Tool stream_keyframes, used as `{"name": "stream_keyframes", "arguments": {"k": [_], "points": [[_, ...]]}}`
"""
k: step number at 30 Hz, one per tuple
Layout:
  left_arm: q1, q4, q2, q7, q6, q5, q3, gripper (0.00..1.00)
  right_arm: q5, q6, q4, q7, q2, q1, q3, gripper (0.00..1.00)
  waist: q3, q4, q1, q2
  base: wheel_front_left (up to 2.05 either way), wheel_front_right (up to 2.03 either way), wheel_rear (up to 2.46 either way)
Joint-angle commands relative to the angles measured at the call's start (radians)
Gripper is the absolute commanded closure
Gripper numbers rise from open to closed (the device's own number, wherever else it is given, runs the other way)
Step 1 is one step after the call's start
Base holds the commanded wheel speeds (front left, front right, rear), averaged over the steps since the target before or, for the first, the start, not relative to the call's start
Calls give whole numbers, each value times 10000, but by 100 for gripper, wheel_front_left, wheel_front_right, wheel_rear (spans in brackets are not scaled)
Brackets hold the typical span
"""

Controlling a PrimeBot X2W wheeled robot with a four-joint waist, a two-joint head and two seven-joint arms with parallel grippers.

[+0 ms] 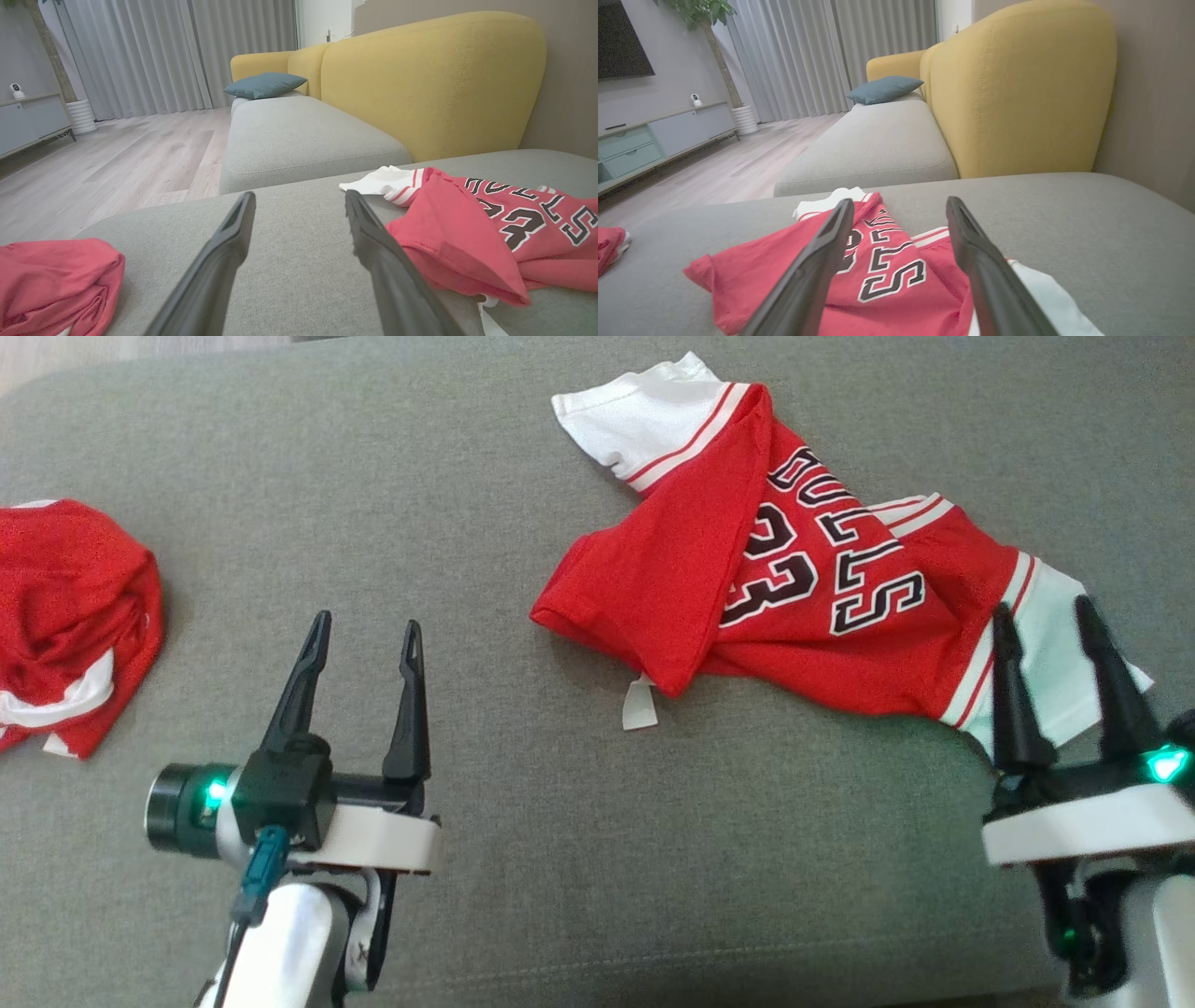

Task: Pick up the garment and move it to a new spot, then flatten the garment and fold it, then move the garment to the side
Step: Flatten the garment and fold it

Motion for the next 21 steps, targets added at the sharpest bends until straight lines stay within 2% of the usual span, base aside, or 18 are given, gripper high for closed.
{"name": "stream_keyframes", "arguments": {"k": [1, 6, 17, 21], "points": [[-60, -306, 192, -51, 62, -69, 461, 0, 20, -7, -497, 175, -2, 49, 377, 0, -31, 21, 0, -1, 0, 0, 0], [2, -282, 217, -51, 117, -124, 487, 0, 37, -7, -768, 385, 76, 250, 750, 0, -30, 63, 0, -1, 0, 0, 0], [-68, -271, 263, -51, 192, -119, 460, 0, 51, -7, -896, 505, 65, 263, 840, 0, 26, 79, 0, -1, 0, 0, 0], [-358, -336, 383, 9, -75, 148, 70, 0, 64, -7, -938, 518, 75, 257, 793, 0, 145, 103, 0, -1, 0, 0, 0]]}}
